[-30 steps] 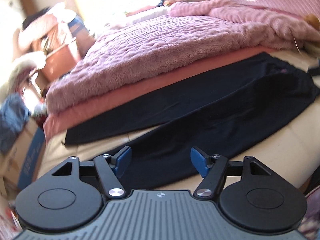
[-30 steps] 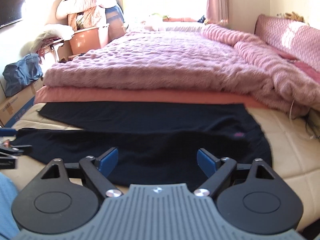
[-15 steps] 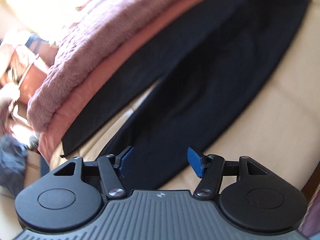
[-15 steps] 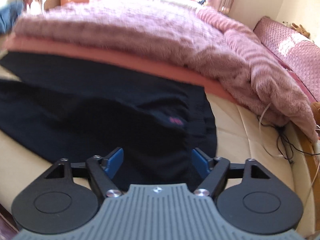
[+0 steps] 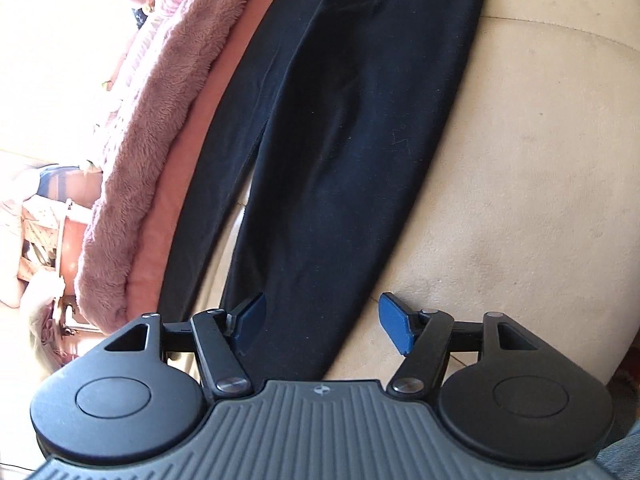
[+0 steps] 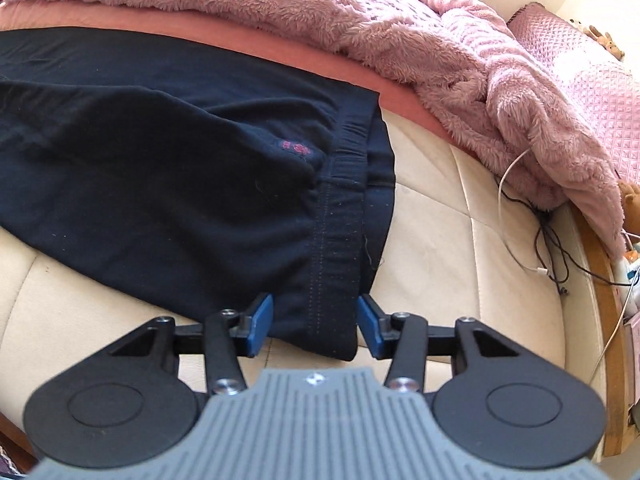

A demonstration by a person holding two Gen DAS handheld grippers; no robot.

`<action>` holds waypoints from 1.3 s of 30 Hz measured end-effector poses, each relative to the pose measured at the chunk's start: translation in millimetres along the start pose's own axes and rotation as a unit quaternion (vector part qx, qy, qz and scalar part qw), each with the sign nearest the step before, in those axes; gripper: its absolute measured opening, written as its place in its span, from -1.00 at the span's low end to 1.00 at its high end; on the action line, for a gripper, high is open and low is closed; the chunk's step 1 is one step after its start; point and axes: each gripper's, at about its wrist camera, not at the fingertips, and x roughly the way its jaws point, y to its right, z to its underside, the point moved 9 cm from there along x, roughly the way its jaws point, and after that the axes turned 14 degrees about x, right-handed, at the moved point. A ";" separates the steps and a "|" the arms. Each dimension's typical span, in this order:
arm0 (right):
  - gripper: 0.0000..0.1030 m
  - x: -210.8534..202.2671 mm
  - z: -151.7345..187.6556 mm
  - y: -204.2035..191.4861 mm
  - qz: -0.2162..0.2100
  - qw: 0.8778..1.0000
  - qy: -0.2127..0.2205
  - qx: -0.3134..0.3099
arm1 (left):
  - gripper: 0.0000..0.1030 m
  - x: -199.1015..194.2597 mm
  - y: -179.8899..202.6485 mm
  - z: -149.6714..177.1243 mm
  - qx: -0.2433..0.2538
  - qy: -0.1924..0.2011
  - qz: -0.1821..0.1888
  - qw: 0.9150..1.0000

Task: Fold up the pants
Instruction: 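Move both grippers down to the ends of the black pants, then close the left gripper on the pants while the right gripper closes on the waistband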

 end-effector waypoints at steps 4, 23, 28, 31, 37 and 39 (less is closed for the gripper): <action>-0.15 0.8 1.6 -5.3 -0.006 1.000 0.000 -0.004 | 0.49 1.4 2.8 2.9 0.034 -0.008 -0.032 0.999; -0.16 -8.6 13.8 -28.8 -0.023 0.985 -0.002 -0.171 | -0.88 18.9 -3.5 16.3 -0.018 -0.072 -0.038 0.996; -0.16 -7.3 27.1 -32.1 -0.017 0.966 -0.014 -0.258 | -0.98 17.5 -38.5 19.6 -0.156 -0.068 -0.017 0.985; -0.16 -4.0 34.7 -35.5 -0.013 0.950 -0.018 -0.310 | -0.98 15.2 -58.3 20.7 -0.217 -0.065 -0.012 0.974; -0.27 8.8 50.7 -47.7 0.012 0.891 -0.012 -0.453 | -0.98 10.4 -79.6 20.0 -0.284 -0.061 -0.013 0.957; -0.50 11.7 53.3 -49.3 0.018 0.874 -0.007 -0.486 | -0.98 5.6 -80.7 17.8 -0.298 -0.062 -0.018 0.952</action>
